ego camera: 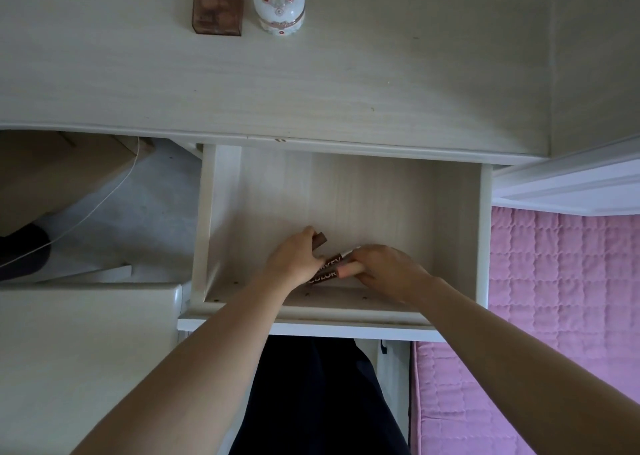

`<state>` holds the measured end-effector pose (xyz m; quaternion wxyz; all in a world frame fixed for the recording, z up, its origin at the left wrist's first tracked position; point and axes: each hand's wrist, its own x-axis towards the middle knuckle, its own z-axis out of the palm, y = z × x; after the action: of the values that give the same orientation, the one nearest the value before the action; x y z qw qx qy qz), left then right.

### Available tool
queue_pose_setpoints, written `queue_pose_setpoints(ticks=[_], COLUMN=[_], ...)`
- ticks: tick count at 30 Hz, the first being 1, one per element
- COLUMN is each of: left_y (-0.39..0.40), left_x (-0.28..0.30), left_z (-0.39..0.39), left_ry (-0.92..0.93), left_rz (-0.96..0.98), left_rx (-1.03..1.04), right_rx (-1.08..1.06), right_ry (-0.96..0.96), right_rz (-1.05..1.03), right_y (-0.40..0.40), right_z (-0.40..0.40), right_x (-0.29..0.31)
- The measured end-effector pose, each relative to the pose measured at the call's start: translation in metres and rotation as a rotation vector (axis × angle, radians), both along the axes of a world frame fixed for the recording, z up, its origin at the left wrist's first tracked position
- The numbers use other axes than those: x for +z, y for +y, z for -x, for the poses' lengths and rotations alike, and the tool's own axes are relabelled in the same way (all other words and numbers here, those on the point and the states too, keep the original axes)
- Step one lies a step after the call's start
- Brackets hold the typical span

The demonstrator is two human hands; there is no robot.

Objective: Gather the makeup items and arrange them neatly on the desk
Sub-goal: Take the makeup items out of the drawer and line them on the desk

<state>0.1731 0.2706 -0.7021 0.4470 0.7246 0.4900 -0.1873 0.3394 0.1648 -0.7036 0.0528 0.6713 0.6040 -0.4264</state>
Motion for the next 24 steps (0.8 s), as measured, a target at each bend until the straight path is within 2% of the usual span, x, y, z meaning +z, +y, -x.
queue_pose_setpoints(ticks=[3, 11, 19, 24], left_y=[-0.006, -0.009, -0.012, -0.011], left_x=[-0.007, -0.018, -0.016, -0.014], left_z=[-0.003, -0.004, -0.008, -0.005], left_ry=[0.007, 0.049, 0.105, 0.031], left_rz=[0.024, -0.086, -0.182, -0.131], left_rx=[0.017, -0.058, -0.354, -0.192], right_rx=[0.050, 0.056, 0.051, 0.044], right_ry=[-0.010, -0.096, -0.188, -0.195], right_rz=[-0.021, -0.023, -0.065, -0.033], right_y=[0.002, 0.002, 0.001, -0.002], right_z=[0.004, 0.011, 0.010, 0.003], right_x=[-0.006, -0.017, -0.011, 0.002])
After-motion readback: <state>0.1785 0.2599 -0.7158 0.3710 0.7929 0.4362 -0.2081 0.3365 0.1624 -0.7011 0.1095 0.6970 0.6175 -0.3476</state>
